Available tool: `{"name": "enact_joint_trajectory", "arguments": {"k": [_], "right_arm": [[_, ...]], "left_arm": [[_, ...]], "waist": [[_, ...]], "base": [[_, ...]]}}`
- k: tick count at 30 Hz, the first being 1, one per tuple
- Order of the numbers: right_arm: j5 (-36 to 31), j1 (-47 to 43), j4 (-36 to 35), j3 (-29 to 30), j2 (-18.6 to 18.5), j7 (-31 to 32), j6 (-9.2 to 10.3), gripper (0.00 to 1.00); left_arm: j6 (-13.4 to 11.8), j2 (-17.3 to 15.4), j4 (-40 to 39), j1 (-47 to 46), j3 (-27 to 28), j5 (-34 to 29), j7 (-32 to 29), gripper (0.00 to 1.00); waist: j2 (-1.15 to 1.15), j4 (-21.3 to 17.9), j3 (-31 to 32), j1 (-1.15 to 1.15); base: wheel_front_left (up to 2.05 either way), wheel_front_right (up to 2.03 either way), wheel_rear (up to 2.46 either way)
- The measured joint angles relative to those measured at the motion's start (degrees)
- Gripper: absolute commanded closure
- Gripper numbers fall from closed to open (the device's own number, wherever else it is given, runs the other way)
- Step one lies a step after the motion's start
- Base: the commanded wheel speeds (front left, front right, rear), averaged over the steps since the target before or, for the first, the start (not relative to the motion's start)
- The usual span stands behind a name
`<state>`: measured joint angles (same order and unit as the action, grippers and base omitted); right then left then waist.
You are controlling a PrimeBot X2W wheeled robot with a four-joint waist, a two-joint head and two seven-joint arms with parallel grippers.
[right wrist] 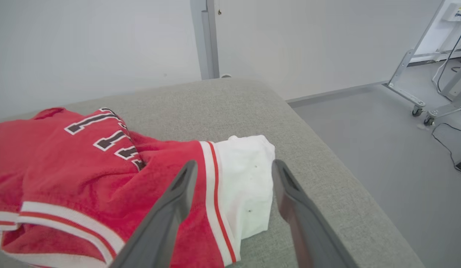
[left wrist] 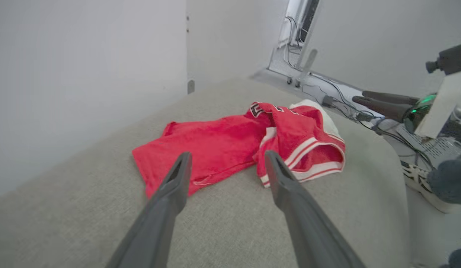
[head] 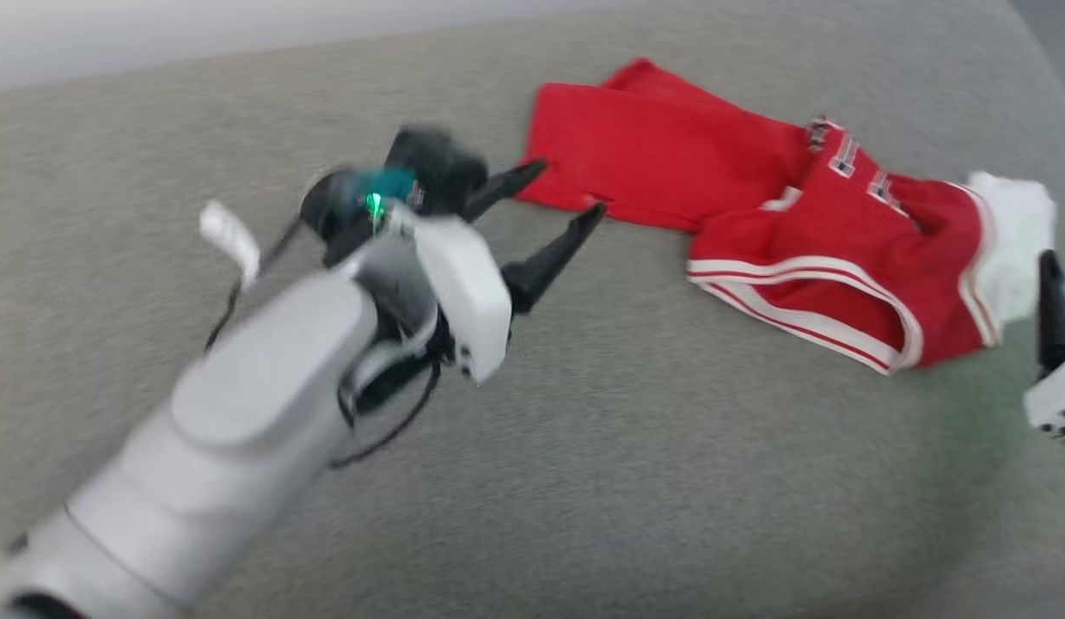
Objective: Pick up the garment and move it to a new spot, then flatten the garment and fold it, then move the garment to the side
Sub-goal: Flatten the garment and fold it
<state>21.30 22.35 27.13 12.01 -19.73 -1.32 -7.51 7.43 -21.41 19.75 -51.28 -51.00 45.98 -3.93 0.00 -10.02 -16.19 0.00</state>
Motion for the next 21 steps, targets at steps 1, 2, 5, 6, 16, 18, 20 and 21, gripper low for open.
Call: {"name": "enact_joint_trajectory", "arguments": {"k": [1, 2, 5, 6, 16, 18, 20, 21], "right_arm": [[0.3, -0.3, -1.0, -0.3, 0.9, -0.2, 0.0, 0.0], [0.5, -0.5, -1.8, -0.6, 1.8, -0.2, 0.0, 0.0], [0.5, -0.9, -3.4, -2.0, 4.4, -0.3, 0.0, 0.0], [0.5, -0.9, -3.6, -2.4, 5.0, -0.3, 0.0, 0.0], [0.4, -0.5, -3.0, -7.0, 9.4, -2.4, 0.01, 0.0], [0.4, -0.3, -2.9, -7.5, 9.8, -2.7, 0.01, 0.0], [0.5, -0.3, -2.6, -8.6, 10.4, -2.9, 0.0, 0.0], [0.8, -0.2, -2.5, -9.0, 10.6, -3.1, 0.01, 0.0]], "left_arm": [[0.1, -0.5, 1.0, -2.7, -1.9, 2.6, -3.1, 0.0], [0.1, -0.8, 2.0, -5.3, -4.1, 5.7, -7.1, 0.0], [0.1, -0.9, 6.0, -11.7, -8.4, 12.7, -15.8, 0.0], [0.1, -0.7, 7.3, -13.7, -9.5, 14.9, -18.5, 0.0], [0.1, 0.5, 18.3, -23.3, -16.1, 25.5, -33.4, 0.0], [0.1, 0.2, 19.1, -23.8, -16.5, 26.0, -34.0, 0.0], [0.1, -0.1, 20.5, -24.5, -17.5, 26.2, -34.8, 0.0], [0.1, -0.1, 21.1, -24.7, -17.6, 26.7, -35.0, 0.0]], "waist": [[0.0, -1.0, -0.2, 0.0], [0.0, -2.1, -0.6, 0.0], [0.0, -5.4, -1.8, 0.0], [0.0, -6.5, -2.3, 0.0], [0.0, -16.2, -7.6, 0.0], [0.0, -17.0, -8.1, 0.0], [0.0, -18.4, -9.0, 0.0], [0.0, -18.9, -9.5, 0.0]], "base": [[0.0, 0.0, 0.0], [0.0, 0.0, 0.0], [0.0, 0.0, 0.0], [0.0, 0.0, 0.0], [0.0, 0.0, 0.0], [0.0, 0.0, 0.0], [0.0, 0.0, 0.0], [0.0, 0.0, 0.0]]}}
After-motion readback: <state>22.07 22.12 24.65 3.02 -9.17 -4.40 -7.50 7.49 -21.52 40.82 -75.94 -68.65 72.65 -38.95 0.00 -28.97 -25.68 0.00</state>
